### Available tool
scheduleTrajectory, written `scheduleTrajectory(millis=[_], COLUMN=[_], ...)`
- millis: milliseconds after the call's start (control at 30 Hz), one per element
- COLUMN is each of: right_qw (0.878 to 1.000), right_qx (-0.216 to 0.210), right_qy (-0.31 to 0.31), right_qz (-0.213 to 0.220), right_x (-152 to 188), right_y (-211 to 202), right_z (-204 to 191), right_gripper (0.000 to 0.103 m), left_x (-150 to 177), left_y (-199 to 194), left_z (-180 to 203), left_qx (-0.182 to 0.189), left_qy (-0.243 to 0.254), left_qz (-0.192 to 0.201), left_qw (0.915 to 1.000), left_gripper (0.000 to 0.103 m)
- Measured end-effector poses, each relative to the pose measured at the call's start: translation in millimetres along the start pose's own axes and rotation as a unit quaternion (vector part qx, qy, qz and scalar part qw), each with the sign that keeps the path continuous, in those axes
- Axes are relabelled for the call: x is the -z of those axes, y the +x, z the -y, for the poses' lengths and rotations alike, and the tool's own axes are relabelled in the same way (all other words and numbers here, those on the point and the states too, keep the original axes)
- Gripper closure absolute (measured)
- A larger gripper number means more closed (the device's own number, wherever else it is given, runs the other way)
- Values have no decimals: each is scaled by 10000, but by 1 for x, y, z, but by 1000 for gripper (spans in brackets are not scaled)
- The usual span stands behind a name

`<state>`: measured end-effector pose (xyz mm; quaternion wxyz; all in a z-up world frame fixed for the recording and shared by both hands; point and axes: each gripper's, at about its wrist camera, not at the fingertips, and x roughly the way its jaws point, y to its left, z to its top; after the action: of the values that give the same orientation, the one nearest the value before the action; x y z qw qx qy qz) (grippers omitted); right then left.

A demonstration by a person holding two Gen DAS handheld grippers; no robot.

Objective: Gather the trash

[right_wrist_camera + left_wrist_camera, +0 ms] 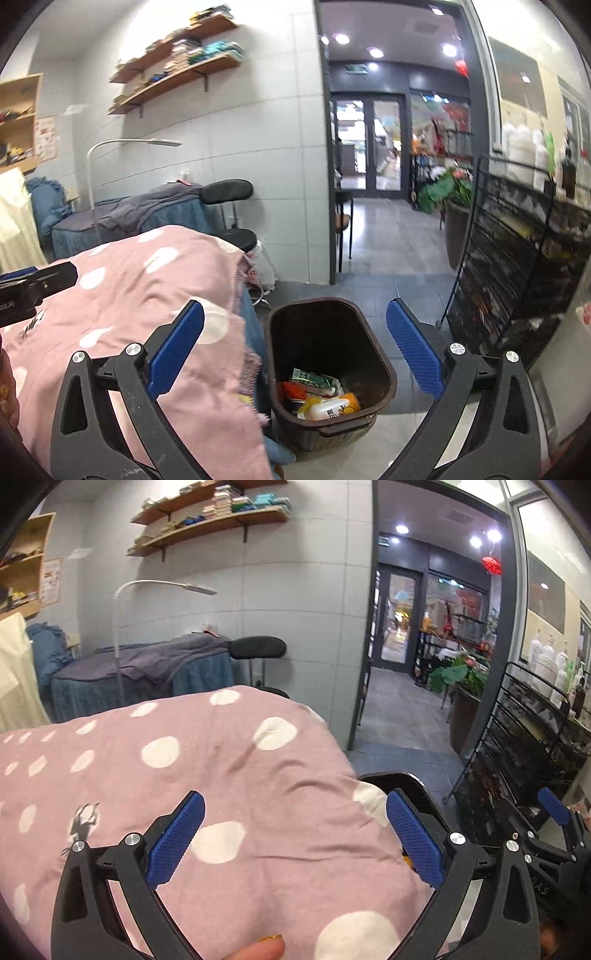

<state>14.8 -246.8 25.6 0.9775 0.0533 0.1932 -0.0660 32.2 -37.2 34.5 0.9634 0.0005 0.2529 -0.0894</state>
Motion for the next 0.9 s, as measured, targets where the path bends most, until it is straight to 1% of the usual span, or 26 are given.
scheduleTrajectory(millis=[67,167,233,300,500,900], right_qw=[9999,9994,9991,9988,9985,9983], right_qx=[-127,-283,-330,-368,-390,-382], right_qy=[-60,-95,-130,-179,-200,-220], right_qz=[53,167,216,252,337,374], right_x=[1,4,5,6,6,5], right_y=[-8,-22,-28,-34,-44,-46], right_z=[-8,-17,-23,-25,-25,-26], right_gripper=[6,6,6,6,6,6], left_x=[6,11,15,18,27,30], left_y=[-11,-24,-33,-39,-48,-53], left_z=[-12,-18,-21,-22,-27,-28], left_qx=[-146,-305,-378,-462,-585,-598], left_qy=[-61,-143,-169,-158,-221,-228], left_qz=[115,301,449,517,559,601], left_qw=[9998,9990,9981,9975,9965,9961], left_gripper=[6,6,6,6,6,6])
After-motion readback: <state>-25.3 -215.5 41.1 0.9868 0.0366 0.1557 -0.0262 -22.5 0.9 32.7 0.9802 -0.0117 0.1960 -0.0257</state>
